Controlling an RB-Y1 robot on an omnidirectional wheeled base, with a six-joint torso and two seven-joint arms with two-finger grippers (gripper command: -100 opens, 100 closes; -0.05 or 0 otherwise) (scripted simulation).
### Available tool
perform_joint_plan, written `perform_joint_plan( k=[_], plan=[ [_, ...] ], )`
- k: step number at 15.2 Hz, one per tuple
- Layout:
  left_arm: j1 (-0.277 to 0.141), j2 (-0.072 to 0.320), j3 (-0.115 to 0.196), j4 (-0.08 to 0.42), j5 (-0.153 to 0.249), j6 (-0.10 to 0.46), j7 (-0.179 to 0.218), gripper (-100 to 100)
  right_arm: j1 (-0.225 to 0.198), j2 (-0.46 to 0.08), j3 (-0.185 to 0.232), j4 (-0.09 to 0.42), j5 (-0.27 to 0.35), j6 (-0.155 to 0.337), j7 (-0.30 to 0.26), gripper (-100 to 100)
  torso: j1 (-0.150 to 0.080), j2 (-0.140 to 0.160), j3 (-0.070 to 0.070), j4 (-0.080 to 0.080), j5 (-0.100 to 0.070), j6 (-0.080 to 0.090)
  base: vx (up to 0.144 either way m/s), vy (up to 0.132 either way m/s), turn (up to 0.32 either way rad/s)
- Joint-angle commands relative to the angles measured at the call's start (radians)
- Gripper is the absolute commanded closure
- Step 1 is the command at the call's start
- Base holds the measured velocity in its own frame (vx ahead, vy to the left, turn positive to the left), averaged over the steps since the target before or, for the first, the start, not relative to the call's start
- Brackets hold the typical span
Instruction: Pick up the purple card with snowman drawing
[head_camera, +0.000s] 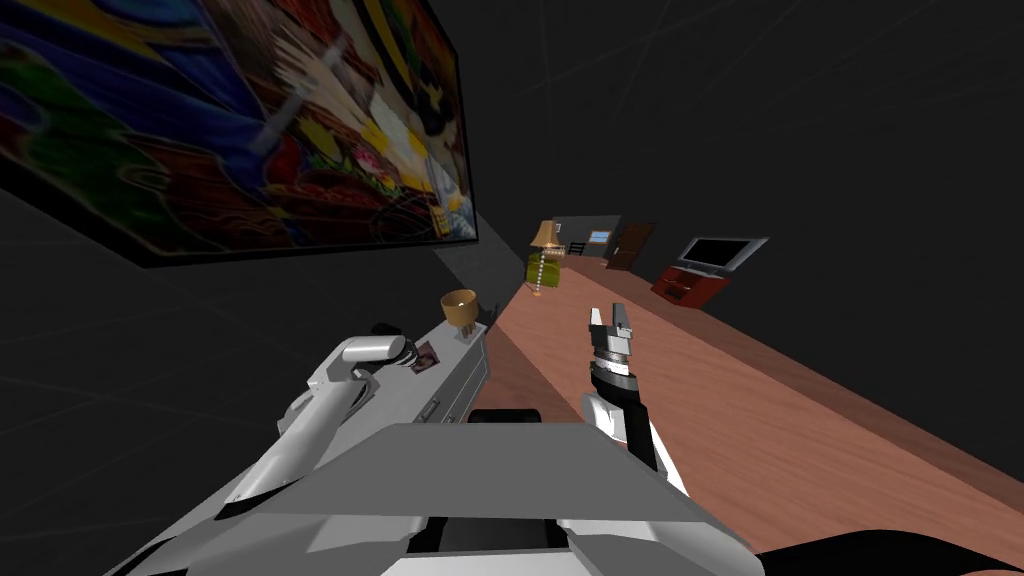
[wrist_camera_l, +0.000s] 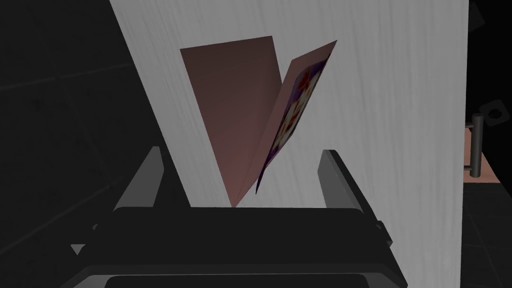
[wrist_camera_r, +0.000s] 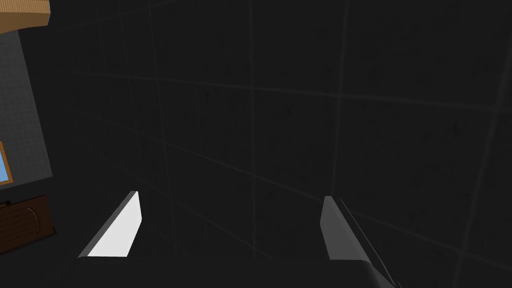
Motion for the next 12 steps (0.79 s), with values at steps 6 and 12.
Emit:
perform_joint_plan(
  k=[6, 12],
  plan=[
    [-0.006, -0.008, -0.002, 0.042, -0.011, -0.046, -0.016, 100, 0.0, 0.0, 0.0, 0.0, 0.0, 0.0, 0.0, 0, -0.002, -0.002, -0.001, 0.0, -0.001, 0.0, 0.007, -0.008, 0.005],
    [0.001, 0.003, 0.001, -0.011, 0.004, 0.009, 0.003, 100, 0.0, 0.0, 0.0, 0.0, 0.0, 0.0, 0.0, 0, 0.002, -0.003, -0.002, -0.001, 0.001, -0.001, -0.004, 0.005, -0.005]
  ],
)
